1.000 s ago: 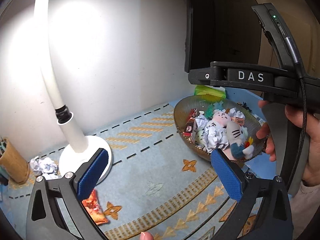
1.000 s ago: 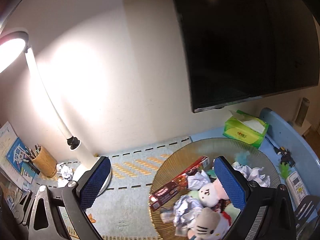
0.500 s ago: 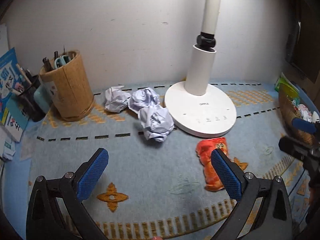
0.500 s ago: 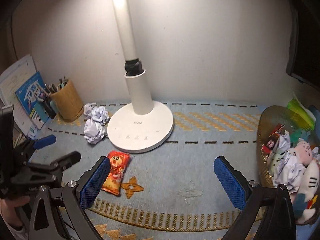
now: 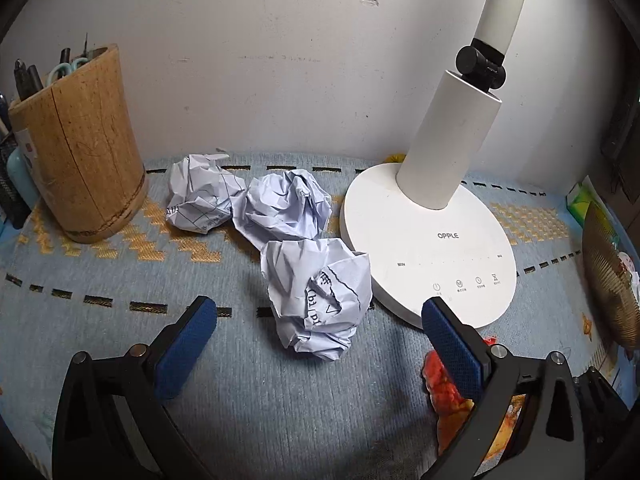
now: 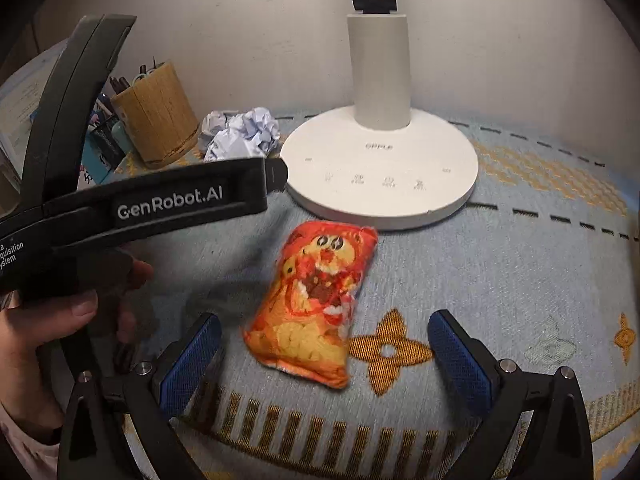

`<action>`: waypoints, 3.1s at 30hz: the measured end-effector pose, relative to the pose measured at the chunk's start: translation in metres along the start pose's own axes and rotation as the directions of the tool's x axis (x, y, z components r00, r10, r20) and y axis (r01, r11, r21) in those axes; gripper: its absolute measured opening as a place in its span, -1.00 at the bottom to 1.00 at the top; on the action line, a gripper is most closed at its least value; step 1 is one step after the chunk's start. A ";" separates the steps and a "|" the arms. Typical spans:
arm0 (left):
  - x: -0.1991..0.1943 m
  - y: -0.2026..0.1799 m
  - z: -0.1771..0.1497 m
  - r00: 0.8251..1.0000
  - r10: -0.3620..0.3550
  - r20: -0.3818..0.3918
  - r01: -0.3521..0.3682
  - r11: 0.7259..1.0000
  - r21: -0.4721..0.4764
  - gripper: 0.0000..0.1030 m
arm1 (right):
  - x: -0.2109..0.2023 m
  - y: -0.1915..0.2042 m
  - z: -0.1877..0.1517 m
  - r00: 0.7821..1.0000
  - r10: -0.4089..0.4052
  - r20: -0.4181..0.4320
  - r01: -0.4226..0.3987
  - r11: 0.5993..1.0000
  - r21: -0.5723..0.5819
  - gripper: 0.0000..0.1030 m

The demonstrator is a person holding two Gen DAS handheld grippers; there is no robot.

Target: Organize objects

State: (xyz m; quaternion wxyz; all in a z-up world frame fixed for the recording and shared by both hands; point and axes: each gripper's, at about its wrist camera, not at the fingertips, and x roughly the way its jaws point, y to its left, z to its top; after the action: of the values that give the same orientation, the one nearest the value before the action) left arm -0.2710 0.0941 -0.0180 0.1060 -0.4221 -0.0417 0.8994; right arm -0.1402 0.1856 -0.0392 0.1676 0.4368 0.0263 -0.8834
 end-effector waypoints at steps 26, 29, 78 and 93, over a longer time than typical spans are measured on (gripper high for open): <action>-0.043 -0.012 -0.004 0.997 0.001 0.077 0.002 0.999 -0.035 -0.36 | -0.031 0.001 -0.005 0.995 0.053 0.087 -0.054 0.998 0.013 -0.28; -0.057 -0.019 -0.002 0.996 0.000 0.090 0.001 1.000 -0.007 -0.36 | -0.046 -0.007 -0.001 0.992 0.054 0.116 -0.057 0.998 0.022 -0.28; -0.023 -0.358 0.017 0.929 -0.362 -0.075 0.348 0.787 0.509 0.81 | -0.191 -0.341 0.044 0.945 -0.230 0.231 0.121 0.905 0.407 0.13; -0.091 -0.282 0.021 0.970 -0.183 0.161 0.100 0.901 0.423 0.99 | -0.234 -0.274 0.058 0.904 -0.267 0.333 0.136 0.920 0.369 1.00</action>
State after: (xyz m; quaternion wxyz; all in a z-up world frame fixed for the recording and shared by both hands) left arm -0.1870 0.3489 0.1106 0.2531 -0.2949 0.1077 0.9151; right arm -0.1403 0.4962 0.1514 -0.0012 0.2760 -0.1121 -0.9546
